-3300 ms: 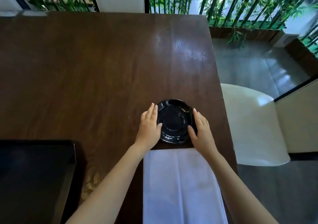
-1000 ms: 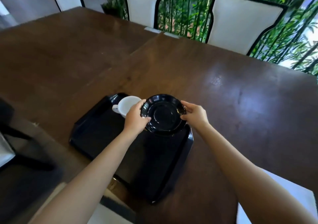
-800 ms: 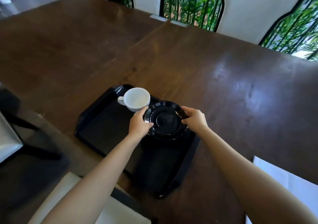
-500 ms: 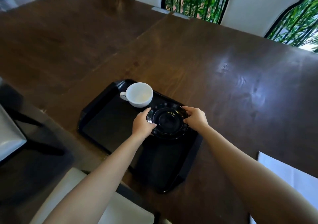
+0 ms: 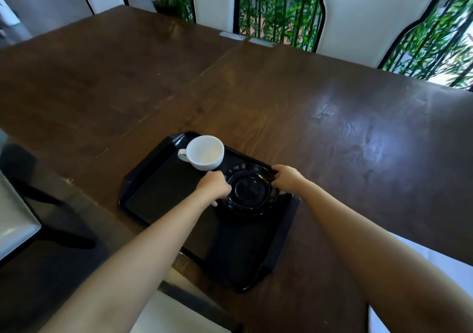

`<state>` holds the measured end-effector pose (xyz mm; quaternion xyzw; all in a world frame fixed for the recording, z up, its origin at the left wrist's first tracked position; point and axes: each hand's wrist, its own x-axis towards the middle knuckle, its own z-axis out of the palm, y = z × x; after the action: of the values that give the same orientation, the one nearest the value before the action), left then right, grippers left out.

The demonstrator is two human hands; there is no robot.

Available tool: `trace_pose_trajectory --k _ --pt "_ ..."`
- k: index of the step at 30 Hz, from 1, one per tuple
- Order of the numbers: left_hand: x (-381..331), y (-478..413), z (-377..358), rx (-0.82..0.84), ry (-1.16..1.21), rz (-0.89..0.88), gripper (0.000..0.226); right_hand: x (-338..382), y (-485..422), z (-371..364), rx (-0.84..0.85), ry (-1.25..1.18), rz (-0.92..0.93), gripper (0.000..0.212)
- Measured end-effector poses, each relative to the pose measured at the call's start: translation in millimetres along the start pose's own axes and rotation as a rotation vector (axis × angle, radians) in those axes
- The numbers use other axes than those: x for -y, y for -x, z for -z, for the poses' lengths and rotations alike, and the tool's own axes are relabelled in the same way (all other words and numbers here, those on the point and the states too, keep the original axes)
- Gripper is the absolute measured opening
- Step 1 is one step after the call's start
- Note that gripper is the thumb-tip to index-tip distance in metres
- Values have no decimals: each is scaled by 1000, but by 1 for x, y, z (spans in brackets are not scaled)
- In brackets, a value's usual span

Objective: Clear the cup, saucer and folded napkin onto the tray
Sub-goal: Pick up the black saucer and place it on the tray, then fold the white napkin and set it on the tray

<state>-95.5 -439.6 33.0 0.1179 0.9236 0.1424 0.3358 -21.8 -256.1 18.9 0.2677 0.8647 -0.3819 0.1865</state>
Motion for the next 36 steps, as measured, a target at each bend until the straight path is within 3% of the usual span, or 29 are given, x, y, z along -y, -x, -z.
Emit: trace_pose_trajectory --k 2,4,12,20,25,30,36 --pt "-13 7 17 7 -175 -41 34 6 6 19 59 43 -8 22" --pt "-29 12 36 26 -301 -113 34 10 12 41 76 60 -25 28" --pt "-122 35 106 191 -294 -375 47 14 66 154 203 192 -168 36" --pt "-243 84 116 175 -390 -607 47 -23 142 246 47 212 -289 40" --pt "-305 113 87 152 -412 -770 42 -71 183 279 -168 225 -287 38" --pt "-346 125 43 52 -408 -943 42 -119 208 285 -428 452 -250 50" --pt "-360 120 -30 -121 -346 -1077 52 -191 207 255 -558 424 -248 66"
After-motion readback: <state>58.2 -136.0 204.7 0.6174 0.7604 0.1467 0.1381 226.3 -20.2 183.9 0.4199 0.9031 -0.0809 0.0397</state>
